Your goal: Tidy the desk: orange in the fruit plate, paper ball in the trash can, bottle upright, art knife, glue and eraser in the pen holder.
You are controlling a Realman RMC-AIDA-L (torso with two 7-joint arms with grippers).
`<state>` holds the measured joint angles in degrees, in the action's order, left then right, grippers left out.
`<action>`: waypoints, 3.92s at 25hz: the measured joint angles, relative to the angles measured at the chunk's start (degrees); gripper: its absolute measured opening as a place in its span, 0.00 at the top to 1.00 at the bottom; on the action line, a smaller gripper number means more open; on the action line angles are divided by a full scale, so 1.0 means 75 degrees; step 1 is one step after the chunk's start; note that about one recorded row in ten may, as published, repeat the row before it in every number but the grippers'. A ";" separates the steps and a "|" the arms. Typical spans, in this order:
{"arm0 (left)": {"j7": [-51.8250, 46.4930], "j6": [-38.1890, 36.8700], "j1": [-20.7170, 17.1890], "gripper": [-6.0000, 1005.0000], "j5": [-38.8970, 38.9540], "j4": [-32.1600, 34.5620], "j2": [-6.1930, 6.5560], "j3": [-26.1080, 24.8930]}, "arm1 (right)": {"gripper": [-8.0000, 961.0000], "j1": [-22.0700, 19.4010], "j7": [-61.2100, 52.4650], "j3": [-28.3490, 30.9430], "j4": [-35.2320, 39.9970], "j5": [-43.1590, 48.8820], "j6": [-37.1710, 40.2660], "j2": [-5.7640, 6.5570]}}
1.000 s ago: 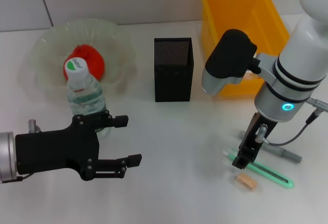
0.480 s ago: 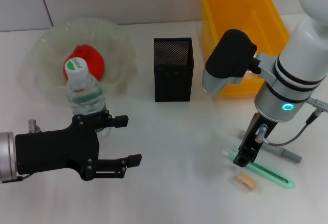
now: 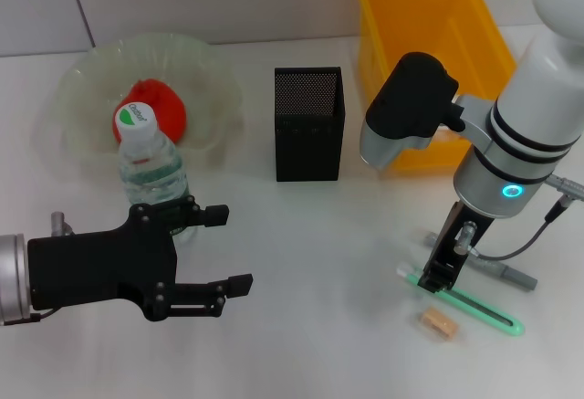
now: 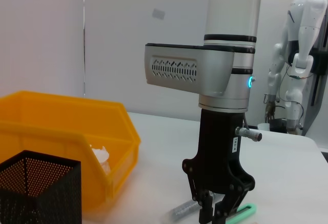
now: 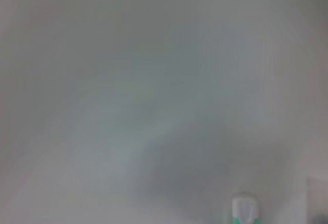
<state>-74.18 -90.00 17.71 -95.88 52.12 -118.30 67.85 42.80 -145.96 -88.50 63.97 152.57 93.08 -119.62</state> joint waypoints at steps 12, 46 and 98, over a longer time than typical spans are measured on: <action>0.0000 0.0000 0.0017 0.14 0.0000 0.0000 0.0000 0.0011 | 0.91 0.0050 -0.0042 0.0000 -0.0190 -0.0001 -0.0016 0.0001; -0.0005 0.0000 0.0027 0.14 0.0000 0.0000 0.0000 0.0023 | 0.82 0.0105 -0.0057 -0.0001 -0.0171 0.0022 0.0012 0.0024; -0.0006 0.0000 0.0011 0.14 0.0000 0.0006 0.0000 0.0002 | 0.91 -0.0007 -0.0201 -0.0122 0.0661 0.0116 0.0071 0.0057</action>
<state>-74.22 -90.00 17.80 -95.89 52.17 -118.30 67.86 42.75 -147.46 -89.42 68.92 153.45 93.61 -119.20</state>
